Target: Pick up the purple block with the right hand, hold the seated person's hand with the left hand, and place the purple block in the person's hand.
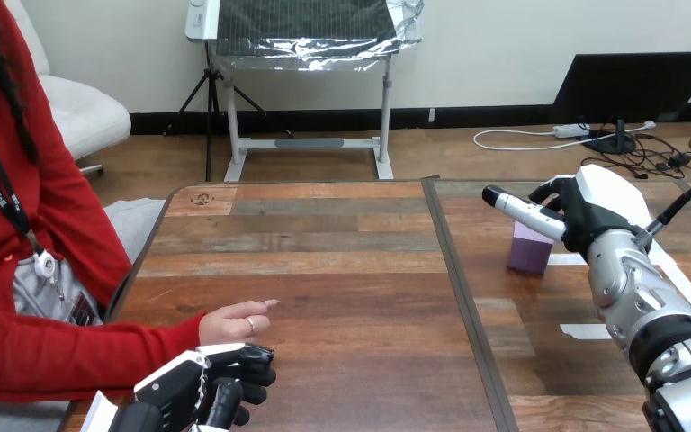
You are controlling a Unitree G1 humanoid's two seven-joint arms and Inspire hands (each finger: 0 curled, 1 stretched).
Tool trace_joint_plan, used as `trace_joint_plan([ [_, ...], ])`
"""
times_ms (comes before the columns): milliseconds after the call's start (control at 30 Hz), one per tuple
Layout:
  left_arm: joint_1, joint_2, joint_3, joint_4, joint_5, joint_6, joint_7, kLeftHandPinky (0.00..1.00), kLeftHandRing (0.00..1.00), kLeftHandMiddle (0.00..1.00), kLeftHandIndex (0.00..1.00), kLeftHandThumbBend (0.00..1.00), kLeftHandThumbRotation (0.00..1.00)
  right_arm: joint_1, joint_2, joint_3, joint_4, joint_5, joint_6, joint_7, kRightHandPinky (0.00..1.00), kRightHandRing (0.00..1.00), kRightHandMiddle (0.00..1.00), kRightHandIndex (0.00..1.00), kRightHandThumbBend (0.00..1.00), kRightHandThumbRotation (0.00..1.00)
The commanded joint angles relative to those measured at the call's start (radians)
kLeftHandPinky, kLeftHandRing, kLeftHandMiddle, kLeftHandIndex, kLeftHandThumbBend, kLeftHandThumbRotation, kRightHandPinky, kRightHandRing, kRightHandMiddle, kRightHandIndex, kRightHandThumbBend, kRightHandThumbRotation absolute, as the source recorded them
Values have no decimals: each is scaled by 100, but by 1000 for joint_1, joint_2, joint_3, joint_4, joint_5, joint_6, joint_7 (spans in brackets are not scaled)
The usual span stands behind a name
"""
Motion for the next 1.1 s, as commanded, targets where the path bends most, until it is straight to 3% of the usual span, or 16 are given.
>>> trace_joint_plan([
  [0,-33,3,4,-9,-4,-9,6,56,63,66,66,41,87,-95,-14,-2,-25,6,-1,19,69,77,79,80,79,100],
  [233,-32,4,3,-12,-2,-7,5,56,64,66,66,42,87,-96,-21,13,-24,-10,-9,41,79,79,81,83,81,100],
  [567,-31,4,1,-11,-6,-7,3,56,64,66,67,41,87,-109,-24,36,-20,-29,23,106,92,86,86,89,82,100],
  [1067,-31,7,2,-6,3,-13,3,57,65,67,67,42,87,-114,-25,40,-22,-24,27,135,93,89,88,91,82,100],
])
